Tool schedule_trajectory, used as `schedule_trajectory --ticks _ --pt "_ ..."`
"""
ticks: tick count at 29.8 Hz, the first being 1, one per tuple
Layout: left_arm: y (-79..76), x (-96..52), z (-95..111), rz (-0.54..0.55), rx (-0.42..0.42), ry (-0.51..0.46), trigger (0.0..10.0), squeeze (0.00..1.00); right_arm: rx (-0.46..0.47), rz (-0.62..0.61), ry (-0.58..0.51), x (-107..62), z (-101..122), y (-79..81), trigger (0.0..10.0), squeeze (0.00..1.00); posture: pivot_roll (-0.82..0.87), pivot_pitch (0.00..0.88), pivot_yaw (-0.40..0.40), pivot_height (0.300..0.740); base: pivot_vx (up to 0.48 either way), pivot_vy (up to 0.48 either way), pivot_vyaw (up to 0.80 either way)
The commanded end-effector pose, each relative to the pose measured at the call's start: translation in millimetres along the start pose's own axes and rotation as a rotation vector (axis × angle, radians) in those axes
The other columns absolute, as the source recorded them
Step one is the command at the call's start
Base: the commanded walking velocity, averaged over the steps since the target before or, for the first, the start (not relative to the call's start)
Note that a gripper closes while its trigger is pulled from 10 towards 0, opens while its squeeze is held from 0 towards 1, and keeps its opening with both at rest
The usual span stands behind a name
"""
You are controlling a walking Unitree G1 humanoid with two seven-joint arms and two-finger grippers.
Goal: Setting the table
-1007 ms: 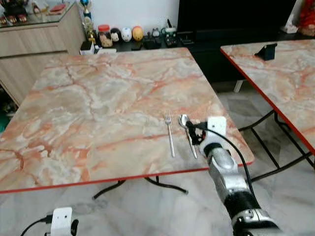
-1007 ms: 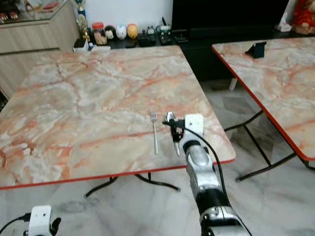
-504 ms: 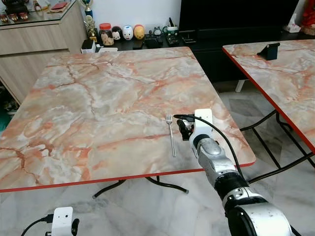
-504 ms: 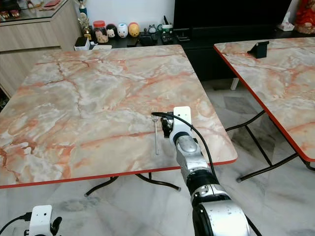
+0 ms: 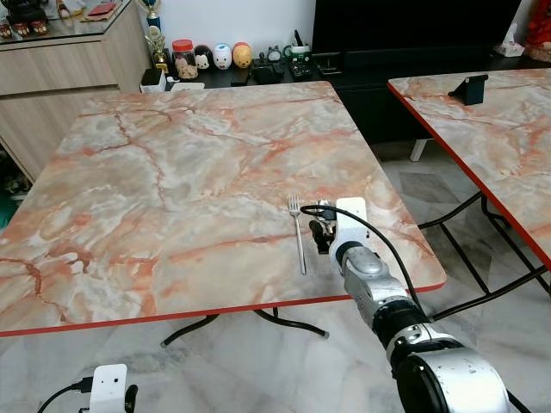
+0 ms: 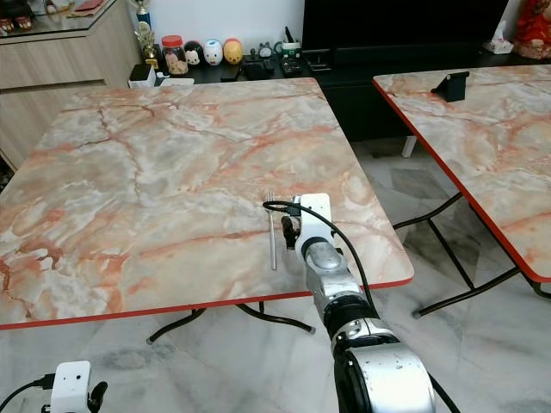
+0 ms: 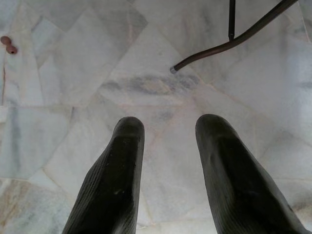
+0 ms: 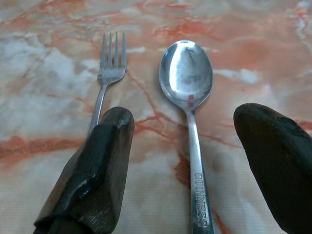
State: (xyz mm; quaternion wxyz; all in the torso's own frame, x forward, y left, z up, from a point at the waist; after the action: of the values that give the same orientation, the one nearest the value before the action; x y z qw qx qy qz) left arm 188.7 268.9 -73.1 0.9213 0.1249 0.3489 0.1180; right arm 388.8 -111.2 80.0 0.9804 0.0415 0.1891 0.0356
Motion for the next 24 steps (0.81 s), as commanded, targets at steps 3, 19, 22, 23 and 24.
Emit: schedule_trajectory --ticks 3,19,22,23,24 --pt "-1.5 -2.1 -5.0 0.008 -0.012 0.014 10.0 0.0 0.045 0.007 0.013 1.6 4.0 3.4 10.0 0.0 0.01 0.0 0.004 0.724 0.0 0.0 0.0" --pt "-2.3 -3.5 -8.1 0.014 -0.011 0.022 10.0 0.0 0.08 -0.016 0.045 2.4 2.2 -0.7 10.0 0.0 0.02 0.0 -0.003 0.724 0.0 0.0 0.0" --pt "-2.7 -3.5 -8.0 0.014 -0.012 0.021 10.0 0.0 0.079 -0.032 0.057 2.3 0.3 -3.8 10.0 0.0 0.02 0.0 -0.003 0.724 0.0 0.0 0.0" --pt "-2.8 -3.6 -8.1 0.014 -0.012 0.021 10.0 0.0 0.08 -0.037 0.058 2.3 0.2 -5.1 10.0 0.0 0.02 0.0 -0.004 0.724 0.0 0.0 0.0" --pt "-2.9 -3.6 -8.1 0.014 -0.012 0.021 10.0 0.0 0.08 -0.039 0.06 2.3 0.1 -5.9 10.0 0.0 0.02 0.0 -0.004 0.724 0.0 0.0 0.0"
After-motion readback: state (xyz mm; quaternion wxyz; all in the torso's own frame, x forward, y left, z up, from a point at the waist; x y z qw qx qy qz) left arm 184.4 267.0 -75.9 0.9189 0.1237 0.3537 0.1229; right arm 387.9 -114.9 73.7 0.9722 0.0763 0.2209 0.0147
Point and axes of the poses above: a point about 5 cm out from each wrist's last joint towards the gripper, its own x axis pointing out of the wrist towards the gripper, its own z axis along the axis of the wrist's last joint, y = z × x, the point moved 2 cm from there along x, pointing out of the wrist towards the gripper, and after that the axes turned 7 degrees about x, right-handed, at the moved point
